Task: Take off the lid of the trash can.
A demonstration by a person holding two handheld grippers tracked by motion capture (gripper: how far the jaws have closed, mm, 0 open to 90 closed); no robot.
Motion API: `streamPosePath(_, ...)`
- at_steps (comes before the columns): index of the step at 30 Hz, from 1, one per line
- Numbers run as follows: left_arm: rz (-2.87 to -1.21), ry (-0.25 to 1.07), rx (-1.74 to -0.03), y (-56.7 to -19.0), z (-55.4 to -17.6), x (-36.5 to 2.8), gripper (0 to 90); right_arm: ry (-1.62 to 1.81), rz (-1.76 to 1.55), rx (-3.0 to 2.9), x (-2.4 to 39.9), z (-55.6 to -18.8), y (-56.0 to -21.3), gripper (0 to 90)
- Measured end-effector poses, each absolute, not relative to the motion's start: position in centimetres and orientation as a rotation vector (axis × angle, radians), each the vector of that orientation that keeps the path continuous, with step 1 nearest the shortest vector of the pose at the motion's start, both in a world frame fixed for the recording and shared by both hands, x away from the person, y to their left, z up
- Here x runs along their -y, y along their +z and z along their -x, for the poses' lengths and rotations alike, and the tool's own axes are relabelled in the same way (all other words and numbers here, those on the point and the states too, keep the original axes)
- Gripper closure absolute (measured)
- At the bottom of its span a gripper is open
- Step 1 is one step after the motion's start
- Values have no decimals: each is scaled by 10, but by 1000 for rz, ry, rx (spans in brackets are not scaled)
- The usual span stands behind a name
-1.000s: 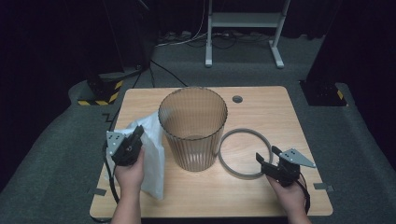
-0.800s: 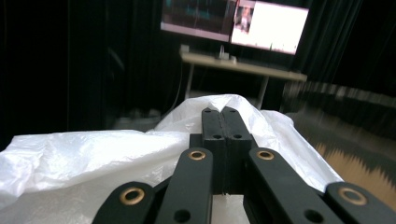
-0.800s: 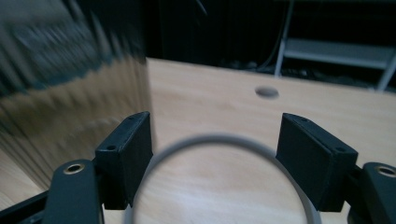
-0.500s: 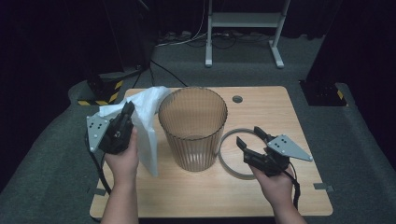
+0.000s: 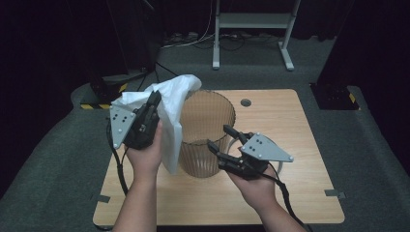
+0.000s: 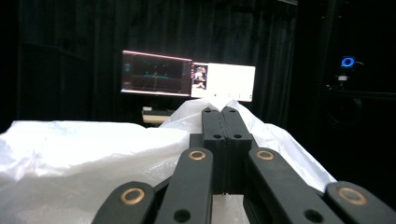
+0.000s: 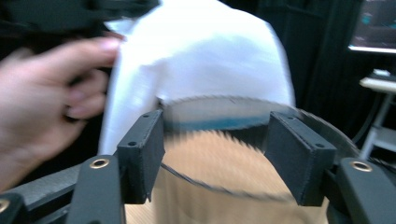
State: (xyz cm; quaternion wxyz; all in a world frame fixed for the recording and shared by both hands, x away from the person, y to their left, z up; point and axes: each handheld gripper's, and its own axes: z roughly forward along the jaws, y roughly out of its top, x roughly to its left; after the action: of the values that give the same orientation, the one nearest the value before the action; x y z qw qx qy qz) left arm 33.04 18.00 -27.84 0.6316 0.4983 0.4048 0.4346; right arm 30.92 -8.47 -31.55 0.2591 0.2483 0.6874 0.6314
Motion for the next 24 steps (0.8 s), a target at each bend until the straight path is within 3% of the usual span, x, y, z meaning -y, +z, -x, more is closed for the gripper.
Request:
streamPosePath(11,-1128,1002,-863,-258,-322,-171,899,1763,-592,-1936,33,-309,-304,504)
streamPosePath(13,-1118,1009,-855,-254,-318,-175,899,1717,-576,-1945,26,-312,-303,594)
streamPosePath(16,-1101,1015,-842,-251,-309,-180,899,1664,-561,-1903,21,-314,-301,885)
streamPosePath(24,-1149,999,-798,-259,-295,-172,898,1525,-663,-1750,41,-347,-293,900)
